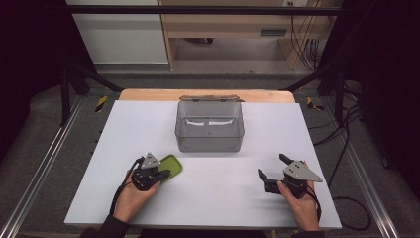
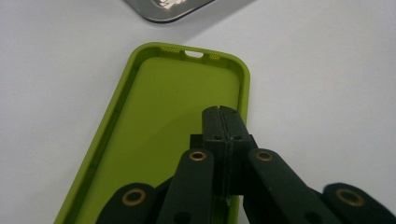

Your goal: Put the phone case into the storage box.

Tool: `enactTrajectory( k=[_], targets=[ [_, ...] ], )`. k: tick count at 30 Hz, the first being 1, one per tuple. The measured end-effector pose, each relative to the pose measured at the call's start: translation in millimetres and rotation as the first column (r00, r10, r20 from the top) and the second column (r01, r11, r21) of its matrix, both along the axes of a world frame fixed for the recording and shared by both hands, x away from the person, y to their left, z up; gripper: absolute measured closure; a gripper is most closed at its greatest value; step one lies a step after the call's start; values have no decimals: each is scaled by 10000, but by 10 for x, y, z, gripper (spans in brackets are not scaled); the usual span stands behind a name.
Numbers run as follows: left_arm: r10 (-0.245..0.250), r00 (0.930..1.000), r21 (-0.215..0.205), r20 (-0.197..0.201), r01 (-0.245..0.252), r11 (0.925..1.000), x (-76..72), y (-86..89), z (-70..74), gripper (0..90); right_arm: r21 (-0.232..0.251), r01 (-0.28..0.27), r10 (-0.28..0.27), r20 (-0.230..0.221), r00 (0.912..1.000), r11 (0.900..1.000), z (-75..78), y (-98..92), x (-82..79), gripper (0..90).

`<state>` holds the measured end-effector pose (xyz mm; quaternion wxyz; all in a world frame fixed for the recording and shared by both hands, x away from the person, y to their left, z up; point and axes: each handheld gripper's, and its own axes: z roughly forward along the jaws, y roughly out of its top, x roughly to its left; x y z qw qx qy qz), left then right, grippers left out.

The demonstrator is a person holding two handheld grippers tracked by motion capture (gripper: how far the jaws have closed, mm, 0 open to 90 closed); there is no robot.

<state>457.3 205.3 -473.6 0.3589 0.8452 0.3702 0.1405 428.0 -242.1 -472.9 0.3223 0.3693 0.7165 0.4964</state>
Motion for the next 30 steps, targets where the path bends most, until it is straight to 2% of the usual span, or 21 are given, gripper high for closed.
enactTrajectory(
  k=[7,13,20,23,25,27,30],
  targets=[
    [-381,9992,199,86,380,9991,-124,-152,4,900,-43,18,-18,-36,10000,10000,1,-14,-3,68],
    [-821,9965,554,171,810,9952,-223,-283,17,900,-75,1,-1,-71,10000,10000,0,-10,-8,68],
    [-1444,9895,743,56,1436,9868,-324,-429,33,900,-102,35,-36,-126,9999,9999,-6,-19,-8,68],
    [-1652,9863,674,-22,1650,9840,-352,-493,34,900,-118,25,-27,-140,9999,9999,-8,-21,-9,68],
    [-1586,9873,630,2,1583,9854,-322,-530,30,900,-119,14,-16,-148,9999,9999,-10,-22,-8,68],
    [-1449,9894,358,-108,1452,9888,-258,-575,23,900,-116,17,-19,-170,9999,9999,-11,-23,-6,68],
    [-1404,9901,394,12,1402,9893,-180,-690,17,900,-158,7,-11,-227,9997,9999,-15,-19,-5,68]
  ],
)
